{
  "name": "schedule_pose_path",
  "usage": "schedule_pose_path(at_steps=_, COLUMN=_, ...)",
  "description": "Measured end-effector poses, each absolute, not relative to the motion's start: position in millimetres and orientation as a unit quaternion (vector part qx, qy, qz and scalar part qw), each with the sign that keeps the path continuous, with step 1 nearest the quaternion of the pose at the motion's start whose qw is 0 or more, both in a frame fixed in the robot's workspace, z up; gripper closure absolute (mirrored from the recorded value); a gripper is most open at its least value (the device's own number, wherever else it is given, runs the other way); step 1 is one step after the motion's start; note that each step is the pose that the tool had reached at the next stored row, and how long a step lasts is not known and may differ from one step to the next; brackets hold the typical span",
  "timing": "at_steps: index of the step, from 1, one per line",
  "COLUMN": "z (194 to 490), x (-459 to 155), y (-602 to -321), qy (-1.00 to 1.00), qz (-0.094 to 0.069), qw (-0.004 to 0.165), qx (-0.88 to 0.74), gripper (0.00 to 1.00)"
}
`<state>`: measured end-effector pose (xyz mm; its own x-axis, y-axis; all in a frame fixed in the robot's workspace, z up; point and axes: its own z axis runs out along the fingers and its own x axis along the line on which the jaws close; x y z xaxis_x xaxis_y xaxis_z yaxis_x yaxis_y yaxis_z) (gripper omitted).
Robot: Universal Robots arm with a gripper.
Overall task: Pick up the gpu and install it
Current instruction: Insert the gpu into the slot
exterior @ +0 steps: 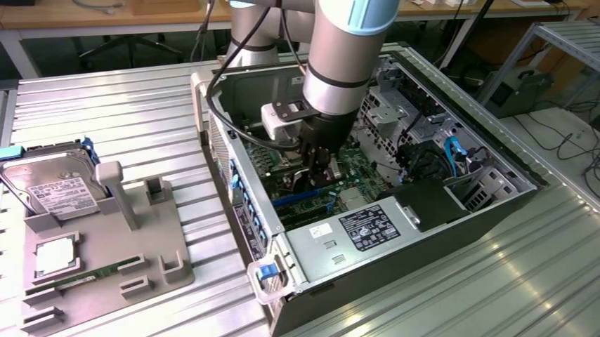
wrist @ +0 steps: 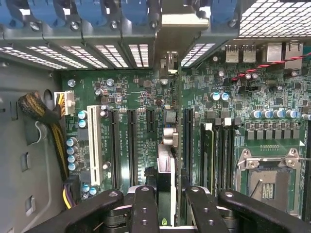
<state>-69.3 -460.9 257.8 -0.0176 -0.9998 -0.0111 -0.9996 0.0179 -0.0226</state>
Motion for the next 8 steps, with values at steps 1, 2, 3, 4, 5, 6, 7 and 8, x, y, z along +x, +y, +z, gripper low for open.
schedule_pose_path(at_steps=1, z=257.1, x=-69.5, y=-460.9, qy=0.713, qz=-0.004, qw=0.012, qx=-0.701, gripper=0.73)
schedule_pose_path(at_steps=2, z=256.1, x=-69.6, y=-460.9, qy=0.713, qz=-0.004, qw=0.012, qx=-0.701, gripper=0.73)
schedule_pose_path(at_steps=3, z=255.2, x=-69.7, y=-460.9, qy=0.713, qz=-0.004, qw=0.012, qx=-0.701, gripper=0.73)
schedule_pose_path(at_steps=4, z=254.3, x=-69.8, y=-460.9, qy=0.713, qz=-0.004, qw=0.012, qx=-0.701, gripper=0.73)
schedule_pose_path(at_steps=5, z=253.3, x=-69.8, y=-460.9, qy=0.713, qz=-0.004, qw=0.012, qx=-0.701, gripper=0.73)
schedule_pose_path(at_steps=6, z=252.4, x=-69.8, y=-460.9, qy=0.713, qz=-0.004, qw=0.012, qx=-0.701, gripper=0.73)
schedule_pose_path(at_steps=7, z=251.6, x=-69.8, y=-460.9, qy=0.713, qz=-0.004, qw=0.012, qx=-0.701, gripper=0.73)
schedule_pose_path(at_steps=8, z=251.2, x=-69.8, y=-460.9, qy=0.713, qz=-0.004, qw=0.012, qx=-0.701, gripper=0.73)
